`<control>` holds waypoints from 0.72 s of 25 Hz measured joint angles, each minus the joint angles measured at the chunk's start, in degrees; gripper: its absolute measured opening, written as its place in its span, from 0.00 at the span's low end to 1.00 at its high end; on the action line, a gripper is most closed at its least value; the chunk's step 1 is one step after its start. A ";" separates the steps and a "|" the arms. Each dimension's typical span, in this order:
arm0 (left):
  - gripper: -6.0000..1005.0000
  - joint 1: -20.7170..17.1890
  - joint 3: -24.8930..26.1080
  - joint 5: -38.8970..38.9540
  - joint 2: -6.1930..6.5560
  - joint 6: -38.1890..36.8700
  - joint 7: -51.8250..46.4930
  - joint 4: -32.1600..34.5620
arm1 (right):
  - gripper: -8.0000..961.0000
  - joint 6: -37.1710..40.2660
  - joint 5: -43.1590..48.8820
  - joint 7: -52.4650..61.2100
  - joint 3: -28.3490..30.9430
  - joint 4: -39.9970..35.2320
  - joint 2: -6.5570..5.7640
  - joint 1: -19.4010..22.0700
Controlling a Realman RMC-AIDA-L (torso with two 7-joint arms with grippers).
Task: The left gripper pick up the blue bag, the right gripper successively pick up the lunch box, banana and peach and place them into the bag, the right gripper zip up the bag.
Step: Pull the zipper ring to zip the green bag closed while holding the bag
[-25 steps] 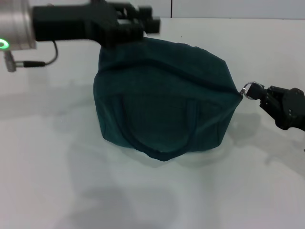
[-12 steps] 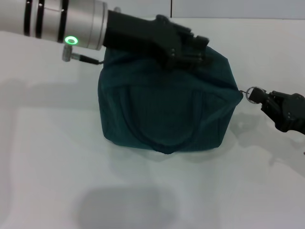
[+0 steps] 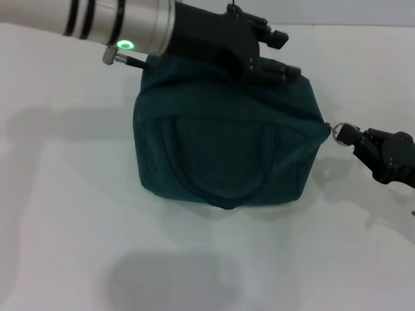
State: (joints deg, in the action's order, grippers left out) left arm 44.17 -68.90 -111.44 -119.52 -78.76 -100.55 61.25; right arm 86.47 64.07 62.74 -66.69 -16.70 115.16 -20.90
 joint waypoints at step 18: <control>0.50 2.42 -5.19 -9.21 -0.07 5.06 -2.87 1.41 | 0.08 0.03 -0.34 -0.04 0.41 0.36 0.07 0.50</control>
State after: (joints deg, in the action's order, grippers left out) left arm 46.59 -74.09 -120.65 -119.59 -73.69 -103.42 62.67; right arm 86.50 63.74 62.70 -66.28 -16.34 115.23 -20.41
